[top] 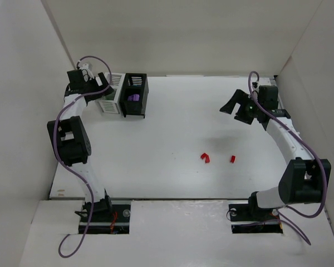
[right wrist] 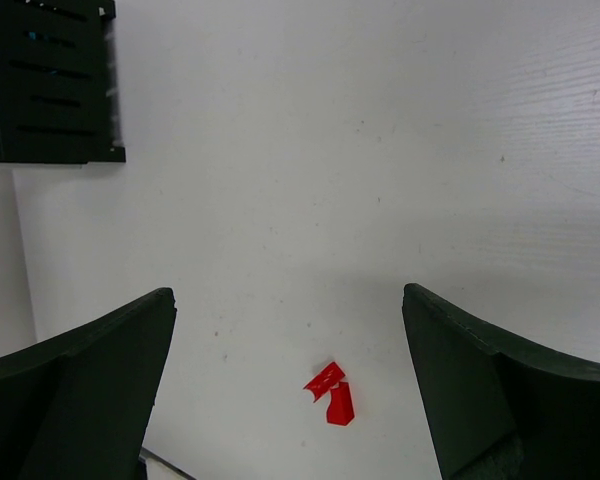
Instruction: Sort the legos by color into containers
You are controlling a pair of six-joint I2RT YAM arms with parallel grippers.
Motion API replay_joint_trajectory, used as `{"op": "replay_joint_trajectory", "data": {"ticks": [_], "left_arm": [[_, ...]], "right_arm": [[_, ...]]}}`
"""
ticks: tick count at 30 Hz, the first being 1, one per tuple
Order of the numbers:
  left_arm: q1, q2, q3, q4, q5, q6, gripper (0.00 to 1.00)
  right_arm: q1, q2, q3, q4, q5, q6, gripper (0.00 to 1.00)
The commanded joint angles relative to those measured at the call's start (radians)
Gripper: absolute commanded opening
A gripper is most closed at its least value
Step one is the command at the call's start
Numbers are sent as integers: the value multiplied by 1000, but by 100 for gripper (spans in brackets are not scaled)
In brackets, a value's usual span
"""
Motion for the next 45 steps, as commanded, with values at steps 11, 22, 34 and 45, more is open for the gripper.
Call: {"op": "replay_joint_trajectory", "data": {"ticks": [11, 22, 34, 45], "left_arm": [[-5, -98, -54, 54, 102, -48, 89], [-5, -181, -54, 2, -60, -57, 100], [-94, -528, -187, -38, -283, -165, 100], [-652, -629, -419, 25, -296, -188, 100]], "right_arm": [[-7, -38, -8, 45, 0, -23, 100], [-7, -65, -8, -39, 106, -90, 100], [107, -292, -173, -237, 483, -37, 95], [301, -202, -322, -141, 379, -108, 81]]}}
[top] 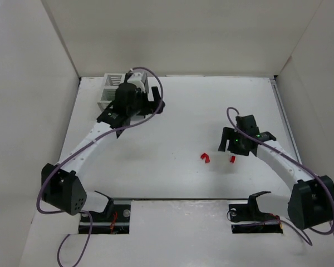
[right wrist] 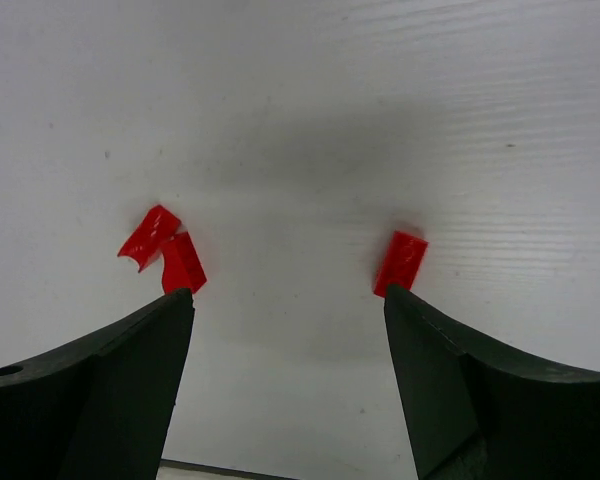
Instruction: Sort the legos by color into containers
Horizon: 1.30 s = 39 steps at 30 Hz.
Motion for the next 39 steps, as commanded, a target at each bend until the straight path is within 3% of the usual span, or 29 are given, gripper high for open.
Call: {"op": "replay_joint_trajectory", "data": {"ticks": [1, 5, 9, 12, 24, 31, 36, 39], "left_arm": [[-70, -27, -89, 54, 60, -38, 100], [-109, -85, -188, 87, 89, -99, 100], [-109, -122, -245, 59, 29, -133, 100], [-109, -144, -267, 38, 2, -133, 100], [-109, -162, -267, 18, -8, -133, 100], [-109, -162, -267, 18, -8, -133, 100], [-109, -171, -267, 18, -17, -133, 100], [-109, -171, -267, 18, -17, -133, 100]], "right_arm": [[152, 43, 46, 69, 16, -63, 81], [277, 122, 68, 83, 63, -73, 80], [374, 228, 92, 104, 89, -85, 70], [432, 273, 132, 83, 175, -73, 69], [445, 319, 100, 78, 269, 15, 52], [445, 339, 91, 109, 269, 24, 37], [445, 339, 78, 138, 260, 12, 35], [445, 339, 78, 138, 260, 12, 29]]}}
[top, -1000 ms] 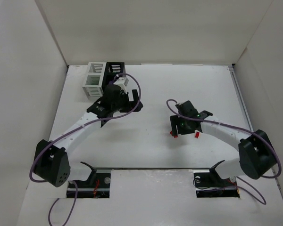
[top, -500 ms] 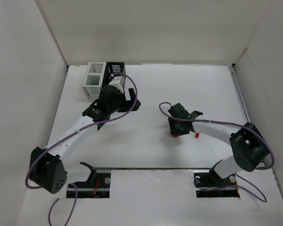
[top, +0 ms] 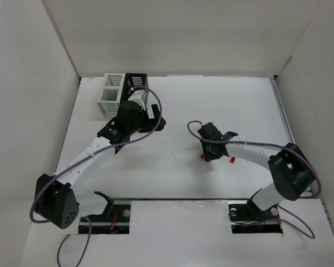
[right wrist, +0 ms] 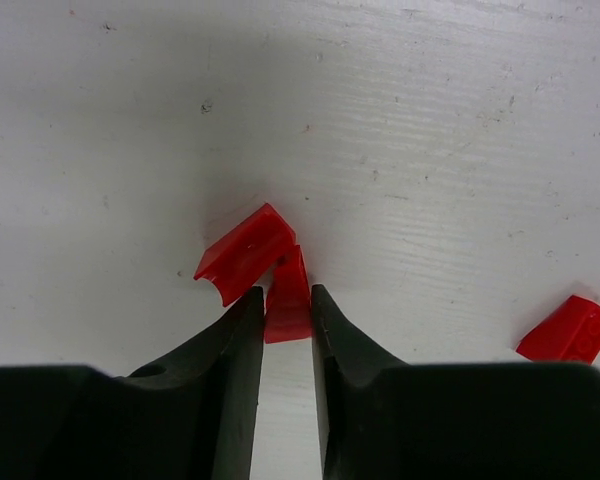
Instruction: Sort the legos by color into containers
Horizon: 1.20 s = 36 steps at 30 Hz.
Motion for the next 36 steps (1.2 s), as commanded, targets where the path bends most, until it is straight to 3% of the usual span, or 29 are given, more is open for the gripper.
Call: {"op": "replay_joint_trajectory", "data": {"ticks": [1, 13, 16, 19, 20, 23, 29, 36], "left_arm": [[3, -37, -6, 12, -15, -6, 100], [3, -56, -6, 23, 79, 17, 100], [3, -56, -6, 68, 174, 45, 100], [3, -56, -6, 157, 370, 45, 100], [3, -56, -6, 187, 370, 31, 100], [3, -18, 3, 269, 516, -16, 100], [-44, 41, 32, 291, 577, -29, 100], [-77, 68, 42, 329, 596, -71, 98]], "right_arm": [[2, -2, -4, 46, 15, 3, 27], [-22, -133, 27, 2, -35, -60, 19], [-58, -221, 36, 57, -182, -135, 19], [-122, -300, 24, 239, -534, -198, 19], [-137, -318, 9, 284, -616, -218, 19], [-136, -365, 9, 361, -727, -319, 19], [-96, -419, 41, 382, -692, -447, 19], [-96, -457, 22, 516, -704, -428, 19]]}}
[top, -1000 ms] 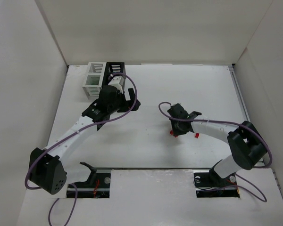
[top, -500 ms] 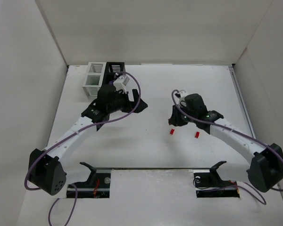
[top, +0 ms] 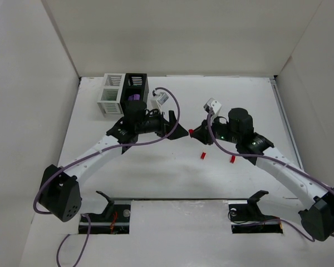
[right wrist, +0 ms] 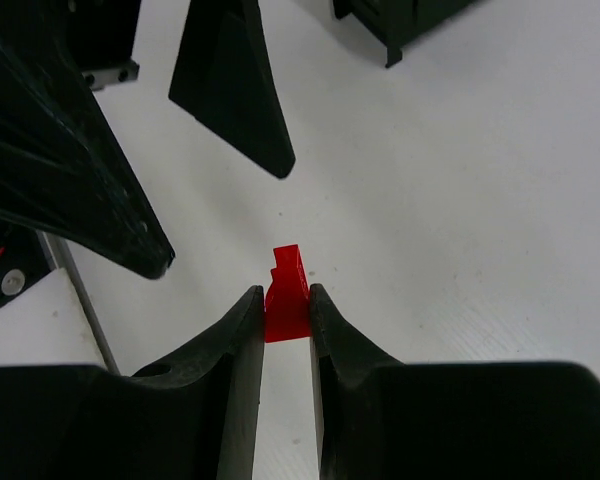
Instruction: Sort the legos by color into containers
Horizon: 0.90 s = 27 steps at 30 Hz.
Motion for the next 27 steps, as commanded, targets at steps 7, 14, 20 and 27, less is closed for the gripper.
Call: {"op": "replay_joint_trajectory", "data": {"ticks": [7, 14, 20, 27], "left_arm": [[-42, 49, 73, 100, 34, -74, 93], [-42, 49, 73, 147, -3, -110, 88], [-42, 49, 73, 138, -23, -119, 76], [-33, -29, 62, 126, -63, -101, 77]], "right_arm": [[32, -20, 22, 151, -14, -56, 19], [66, 0, 22, 151, 0, -78, 19], [66, 0, 22, 151, 0, -87, 19], [66, 0, 13, 151, 9, -87, 19]]}}
